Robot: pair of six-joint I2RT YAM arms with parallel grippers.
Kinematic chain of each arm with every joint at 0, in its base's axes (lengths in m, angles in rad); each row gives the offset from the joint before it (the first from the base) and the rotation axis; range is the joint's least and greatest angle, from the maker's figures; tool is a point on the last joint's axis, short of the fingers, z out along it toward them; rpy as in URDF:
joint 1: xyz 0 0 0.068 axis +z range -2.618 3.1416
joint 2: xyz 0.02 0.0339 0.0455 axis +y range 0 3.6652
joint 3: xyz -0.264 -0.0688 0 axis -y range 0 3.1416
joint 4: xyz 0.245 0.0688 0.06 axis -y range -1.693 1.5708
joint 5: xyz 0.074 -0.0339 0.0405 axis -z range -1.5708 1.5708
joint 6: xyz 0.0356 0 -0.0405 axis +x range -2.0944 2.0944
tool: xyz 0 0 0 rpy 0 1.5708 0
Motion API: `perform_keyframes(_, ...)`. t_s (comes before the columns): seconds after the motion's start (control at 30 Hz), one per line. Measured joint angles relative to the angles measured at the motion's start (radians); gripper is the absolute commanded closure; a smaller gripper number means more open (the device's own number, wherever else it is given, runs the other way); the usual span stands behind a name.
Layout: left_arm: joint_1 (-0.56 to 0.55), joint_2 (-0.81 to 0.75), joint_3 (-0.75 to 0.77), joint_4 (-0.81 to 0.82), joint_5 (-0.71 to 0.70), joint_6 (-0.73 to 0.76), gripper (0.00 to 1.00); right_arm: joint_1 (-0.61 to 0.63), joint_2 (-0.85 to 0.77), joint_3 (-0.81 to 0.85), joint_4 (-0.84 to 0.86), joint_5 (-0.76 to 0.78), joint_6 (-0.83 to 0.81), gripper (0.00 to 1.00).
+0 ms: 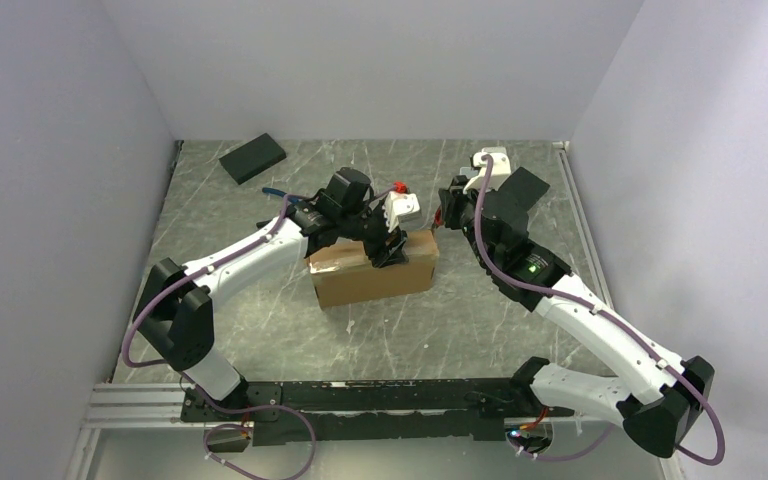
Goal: Unpack the express box
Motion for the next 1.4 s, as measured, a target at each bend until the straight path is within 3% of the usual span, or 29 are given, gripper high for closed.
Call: perform_keyframes(1.4,0.001,0.0,0.0,0.0,0.01,0.0,0.37,-0.005,0.003,0.0,0.011,0.014,-0.023,1.0)
